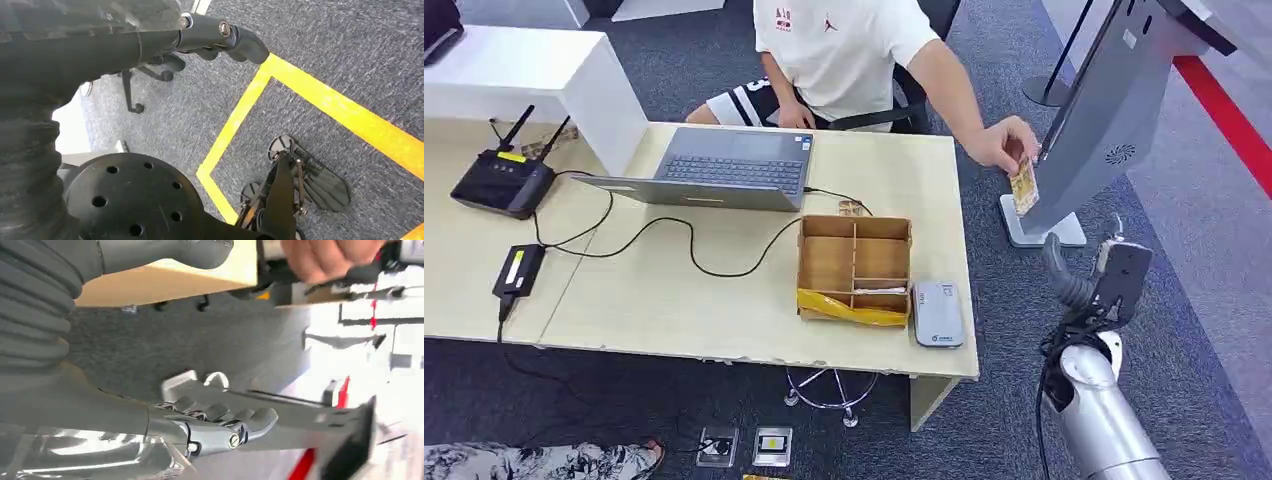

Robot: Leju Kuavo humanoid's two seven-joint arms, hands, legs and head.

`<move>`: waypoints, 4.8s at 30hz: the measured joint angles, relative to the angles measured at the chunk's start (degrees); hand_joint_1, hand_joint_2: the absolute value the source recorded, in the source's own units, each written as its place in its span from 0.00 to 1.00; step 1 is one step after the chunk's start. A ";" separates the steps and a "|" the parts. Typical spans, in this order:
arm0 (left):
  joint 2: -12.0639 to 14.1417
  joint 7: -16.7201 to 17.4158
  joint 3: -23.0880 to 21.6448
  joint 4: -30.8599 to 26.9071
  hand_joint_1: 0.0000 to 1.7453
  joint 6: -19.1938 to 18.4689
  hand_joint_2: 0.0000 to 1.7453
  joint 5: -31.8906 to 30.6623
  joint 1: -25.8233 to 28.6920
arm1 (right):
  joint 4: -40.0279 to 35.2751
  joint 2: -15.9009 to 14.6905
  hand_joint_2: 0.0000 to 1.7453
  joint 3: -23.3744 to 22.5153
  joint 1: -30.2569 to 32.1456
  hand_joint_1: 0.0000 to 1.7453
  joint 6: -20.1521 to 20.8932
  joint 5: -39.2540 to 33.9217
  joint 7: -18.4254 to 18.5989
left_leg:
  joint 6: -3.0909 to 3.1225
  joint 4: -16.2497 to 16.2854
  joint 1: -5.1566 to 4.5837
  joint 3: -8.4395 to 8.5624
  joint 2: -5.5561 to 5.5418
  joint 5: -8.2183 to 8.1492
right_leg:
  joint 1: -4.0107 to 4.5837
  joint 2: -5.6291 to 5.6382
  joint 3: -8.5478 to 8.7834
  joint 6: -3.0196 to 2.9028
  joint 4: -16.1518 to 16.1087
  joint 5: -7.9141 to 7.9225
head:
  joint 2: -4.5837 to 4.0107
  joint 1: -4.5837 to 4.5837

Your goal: Pass the card to the sensor for recognition and then transmit it.

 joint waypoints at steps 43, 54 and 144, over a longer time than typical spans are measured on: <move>2.84 -4.00 -6.67 0.02 0.00 -5.05 1.00 0.07 -0.13 | -7.87 13.92 1.00 26.03 -8.53 0.92 4.44 78.67 21.16 | -0.05 -0.01 0.02 -0.06 0.01 0.03 | 0.04 0.04 -0.09 -0.01 0.02 -0.01 | 0.02 0.02; 3.02 -4.33 -7.10 0.02 0.00 -5.03 1.00 0.57 -0.13 | -5.49 14.60 1.00 27.15 -8.99 0.94 3.91 80.31 22.25 | -0.05 -0.01 0.02 -0.06 0.01 0.03 | 0.04 0.06 -0.10 -0.01 0.02 -0.01 | 0.00 0.02; -0.70 -2.14 -2.19 7.93 0.00 0.81 1.00 -11.15 -2.16 | 13.07 16.55 1.00 -7.71 3.80 1.00 -5.64 55.66 1.23 | -0.05 0.00 0.01 -0.02 0.12 0.03 | 0.03 0.23 -0.15 -0.01 0.01 0.01 | 0.00 0.04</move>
